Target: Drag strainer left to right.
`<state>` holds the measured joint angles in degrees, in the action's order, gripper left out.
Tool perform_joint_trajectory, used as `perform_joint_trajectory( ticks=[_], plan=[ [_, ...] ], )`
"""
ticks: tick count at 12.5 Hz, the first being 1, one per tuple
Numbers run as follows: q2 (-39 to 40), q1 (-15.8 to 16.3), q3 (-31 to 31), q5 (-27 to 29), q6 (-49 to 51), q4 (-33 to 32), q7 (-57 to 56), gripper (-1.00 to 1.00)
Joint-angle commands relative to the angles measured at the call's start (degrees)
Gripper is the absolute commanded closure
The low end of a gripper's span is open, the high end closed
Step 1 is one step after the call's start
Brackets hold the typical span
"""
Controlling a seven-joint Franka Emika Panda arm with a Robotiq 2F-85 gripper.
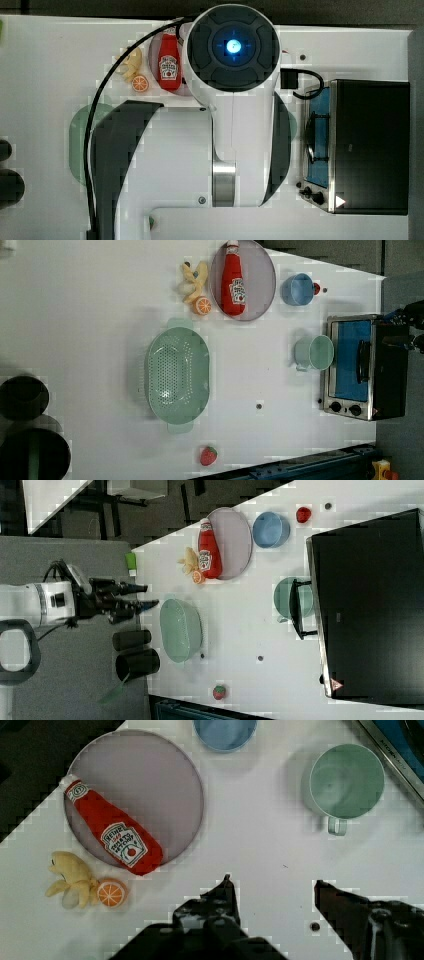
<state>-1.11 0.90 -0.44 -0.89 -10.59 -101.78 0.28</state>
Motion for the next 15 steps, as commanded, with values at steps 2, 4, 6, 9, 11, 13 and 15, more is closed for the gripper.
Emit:
perform_joint_trajectory(
  ticks=[2,4,6,9,11,13,15],
  plan=[
    [-12.54,-2.27,-1.38,-0.41,10.5,-0.98,6.74,-0.82],
    [-12.41,-1.26,0.65,1.04,10.2,-0.99,6.74,-1.0],
    [-11.88,0.33,4.82,2.79,10.21,-1.01,7.15,-1.0],
    [-9.99,1.61,12.99,2.79,10.01,-1.08,15.03,-1.0],
    [-8.28,1.75,18.63,2.78,8.36,-1.53,26.12,-1.0],
    [-5.8,1.79,23.71,2.72,5.06,-2.48,39.5,-1.0],
    [-2.64,1.84,28.19,2.69,-0.21,-4.6,52.66,-1.0]
  ],
)
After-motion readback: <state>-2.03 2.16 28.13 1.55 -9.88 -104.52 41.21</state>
